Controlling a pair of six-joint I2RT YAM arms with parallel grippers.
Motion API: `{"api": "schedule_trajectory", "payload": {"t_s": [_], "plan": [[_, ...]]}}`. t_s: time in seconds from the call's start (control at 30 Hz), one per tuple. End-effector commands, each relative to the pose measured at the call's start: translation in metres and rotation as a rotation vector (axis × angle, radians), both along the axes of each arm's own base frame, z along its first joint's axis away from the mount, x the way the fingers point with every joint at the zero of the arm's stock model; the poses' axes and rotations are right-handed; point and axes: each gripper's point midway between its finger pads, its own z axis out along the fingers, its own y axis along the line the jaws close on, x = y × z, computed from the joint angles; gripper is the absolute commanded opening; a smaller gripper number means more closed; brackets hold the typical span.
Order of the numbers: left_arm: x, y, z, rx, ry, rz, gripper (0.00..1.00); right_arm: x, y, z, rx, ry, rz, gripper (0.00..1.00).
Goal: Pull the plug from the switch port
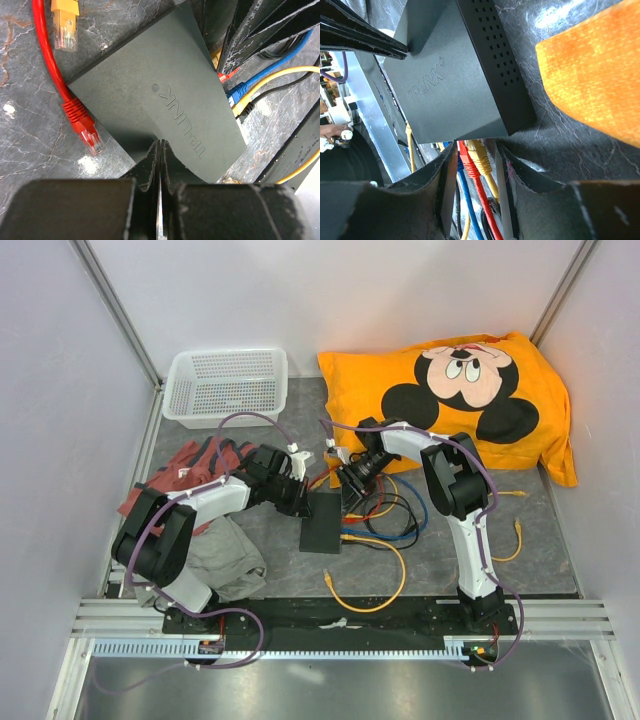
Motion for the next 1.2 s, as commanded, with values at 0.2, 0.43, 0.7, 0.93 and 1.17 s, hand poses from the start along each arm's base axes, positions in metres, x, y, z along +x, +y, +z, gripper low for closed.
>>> {"api": "schedule_trajectory", "payload": {"t_s": [0.2,0.43,0.7,0.93,1.17], "plan": [[0.013,-0.006,0.007,-0.013,-0.069,-0.012,0.01,0.003,0.000,-0.016,-0.022,-0.043,0.021,0.42],[0.013,-0.006,0.007,-0.011,-0.072,-0.011,0.02,0.001,0.002,-0.019,-0.039,-0.051,0.031,0.41],[0.014,-0.005,0.006,-0.010,-0.074,-0.009,0.02,0.003,0.001,-0.022,-0.057,-0.063,0.025,0.37],[0.014,-0.005,0.007,-0.009,-0.080,-0.006,0.02,0.004,0.001,-0.024,-0.073,-0.089,0.019,0.35],[0.015,-0.005,0.007,-0.009,-0.081,-0.006,0.01,0.008,-0.003,-0.027,-0.108,-0.128,0.016,0.27]]}}
